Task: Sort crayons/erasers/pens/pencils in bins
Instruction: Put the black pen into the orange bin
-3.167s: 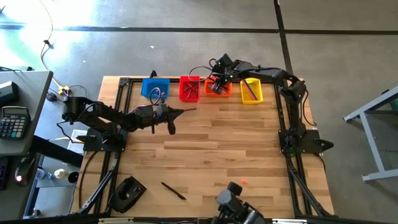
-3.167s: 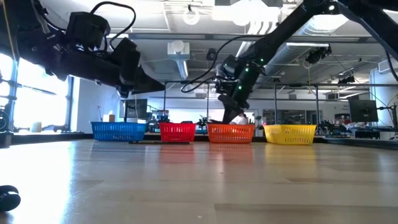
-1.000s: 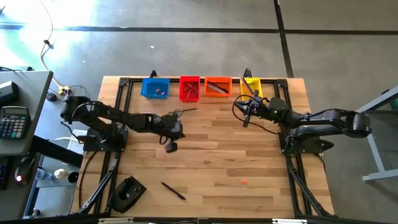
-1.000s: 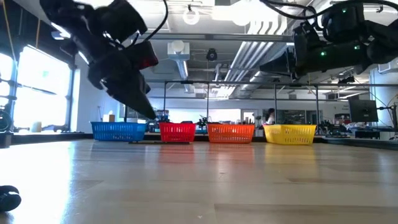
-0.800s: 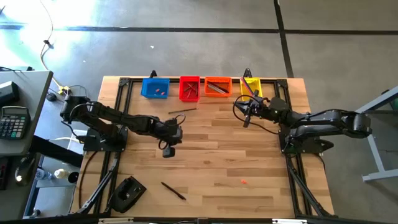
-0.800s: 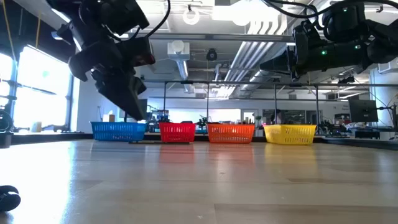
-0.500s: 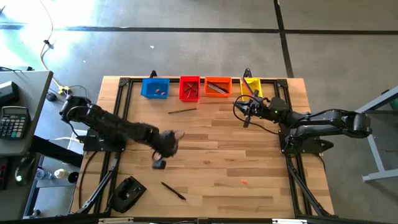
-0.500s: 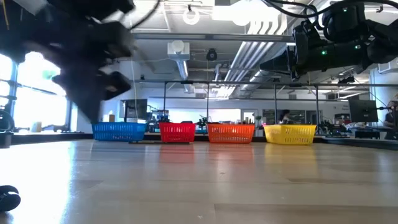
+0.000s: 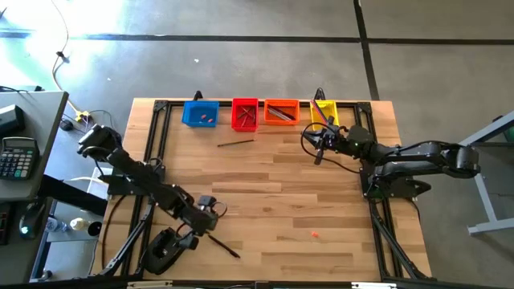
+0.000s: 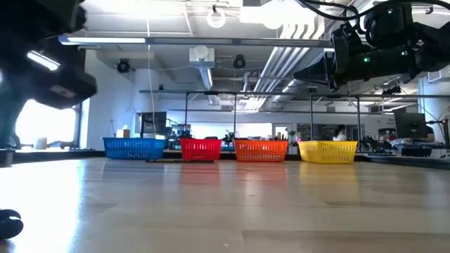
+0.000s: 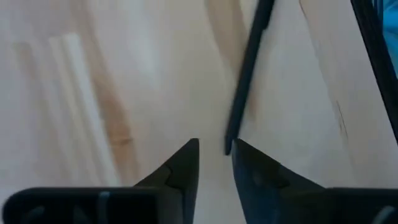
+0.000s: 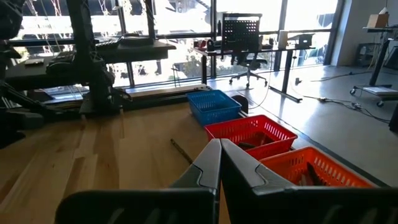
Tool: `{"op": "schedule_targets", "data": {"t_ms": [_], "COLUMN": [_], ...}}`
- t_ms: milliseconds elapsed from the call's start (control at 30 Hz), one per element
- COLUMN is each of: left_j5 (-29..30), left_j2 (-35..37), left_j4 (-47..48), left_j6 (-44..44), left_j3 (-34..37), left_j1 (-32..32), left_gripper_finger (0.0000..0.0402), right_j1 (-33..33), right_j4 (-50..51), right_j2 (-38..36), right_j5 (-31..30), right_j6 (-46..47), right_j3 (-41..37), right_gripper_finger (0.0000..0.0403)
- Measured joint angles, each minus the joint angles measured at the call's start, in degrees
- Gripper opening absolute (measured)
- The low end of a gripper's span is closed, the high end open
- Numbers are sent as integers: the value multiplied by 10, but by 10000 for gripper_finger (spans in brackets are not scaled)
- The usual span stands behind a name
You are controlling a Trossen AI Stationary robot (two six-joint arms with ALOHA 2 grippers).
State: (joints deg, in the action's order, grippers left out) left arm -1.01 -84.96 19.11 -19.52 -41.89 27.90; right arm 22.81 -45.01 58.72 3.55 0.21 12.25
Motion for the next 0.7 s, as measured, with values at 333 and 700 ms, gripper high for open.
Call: {"op": "schedule_targets", "data": {"t_ms": [333,700], "left_j5": [39,71], "left_j2": [-81,-98], "left_j4": [-45,-72], "left_j6": [-15,2], "left_j3": [0,-1], "left_j1": [41,49], "left_gripper_finger": [108,77], "right_j1": [0,0], "right_j4": [0,0], "right_j2": [0,0], "right_j5": [1,1], "right_j6": [0,0], "right_j3": [0,0], "right_gripper_finger": [0,0]}}
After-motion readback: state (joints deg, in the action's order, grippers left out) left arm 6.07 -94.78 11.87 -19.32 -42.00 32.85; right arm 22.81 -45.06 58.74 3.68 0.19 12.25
